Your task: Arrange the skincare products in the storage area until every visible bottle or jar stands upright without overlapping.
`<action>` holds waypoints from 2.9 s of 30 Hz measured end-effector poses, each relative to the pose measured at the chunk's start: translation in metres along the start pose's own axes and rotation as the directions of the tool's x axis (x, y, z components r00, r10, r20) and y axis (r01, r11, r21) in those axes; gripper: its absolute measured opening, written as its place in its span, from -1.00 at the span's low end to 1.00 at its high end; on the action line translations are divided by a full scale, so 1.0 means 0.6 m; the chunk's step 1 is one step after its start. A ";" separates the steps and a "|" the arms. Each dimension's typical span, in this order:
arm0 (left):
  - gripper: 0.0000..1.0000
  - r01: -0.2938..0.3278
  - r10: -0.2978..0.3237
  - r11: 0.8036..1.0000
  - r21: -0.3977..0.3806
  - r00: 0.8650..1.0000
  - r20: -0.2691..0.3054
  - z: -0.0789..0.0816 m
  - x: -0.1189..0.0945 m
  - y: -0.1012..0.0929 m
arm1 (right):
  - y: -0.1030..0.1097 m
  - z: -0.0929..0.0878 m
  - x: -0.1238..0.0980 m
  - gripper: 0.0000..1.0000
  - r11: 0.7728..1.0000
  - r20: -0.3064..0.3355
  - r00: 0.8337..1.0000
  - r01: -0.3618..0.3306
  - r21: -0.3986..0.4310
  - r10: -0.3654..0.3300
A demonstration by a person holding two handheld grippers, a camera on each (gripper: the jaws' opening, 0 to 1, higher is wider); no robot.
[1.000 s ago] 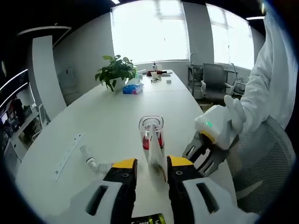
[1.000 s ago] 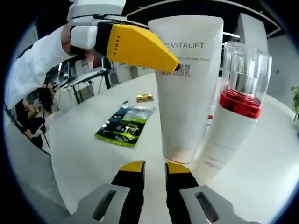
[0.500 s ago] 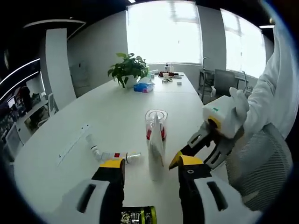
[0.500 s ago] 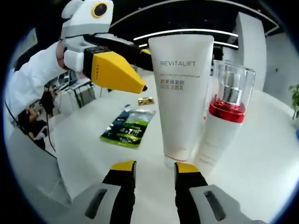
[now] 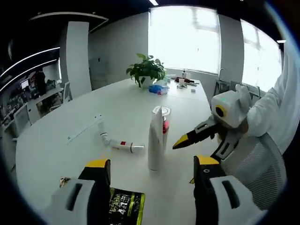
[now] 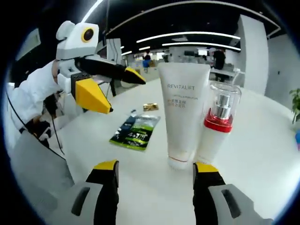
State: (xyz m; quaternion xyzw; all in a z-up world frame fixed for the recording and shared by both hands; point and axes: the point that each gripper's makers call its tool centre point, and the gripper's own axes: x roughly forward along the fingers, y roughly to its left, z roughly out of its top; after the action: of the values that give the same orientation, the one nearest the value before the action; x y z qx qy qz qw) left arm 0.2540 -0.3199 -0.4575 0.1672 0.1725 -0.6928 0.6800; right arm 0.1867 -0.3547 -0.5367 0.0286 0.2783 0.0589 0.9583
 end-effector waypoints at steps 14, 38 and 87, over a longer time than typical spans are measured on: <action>0.66 -0.085 0.090 0.988 -0.127 0.996 0.029 -0.037 -0.077 0.015 | 0.003 0.028 -0.057 0.89 1.000 0.031 0.999 -0.023 -0.006 0.023; 0.99 -0.182 0.200 0.960 -0.211 0.977 0.068 -0.062 -0.178 -0.049 | 0.039 0.097 -0.138 0.99 0.998 0.121 0.992 -0.043 -0.050 0.049; 0.99 -0.154 0.210 0.932 -0.328 0.967 0.143 -0.097 -0.217 -0.023 | 0.035 0.140 -0.157 0.99 0.990 0.069 0.997 0.053 -0.130 -0.045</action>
State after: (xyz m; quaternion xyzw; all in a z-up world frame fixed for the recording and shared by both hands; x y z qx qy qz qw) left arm 0.2423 -0.1772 -0.4482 0.0104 0.2038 -0.6021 0.7719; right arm 0.1511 -0.3480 -0.4140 -0.0398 0.2426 0.0526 0.9679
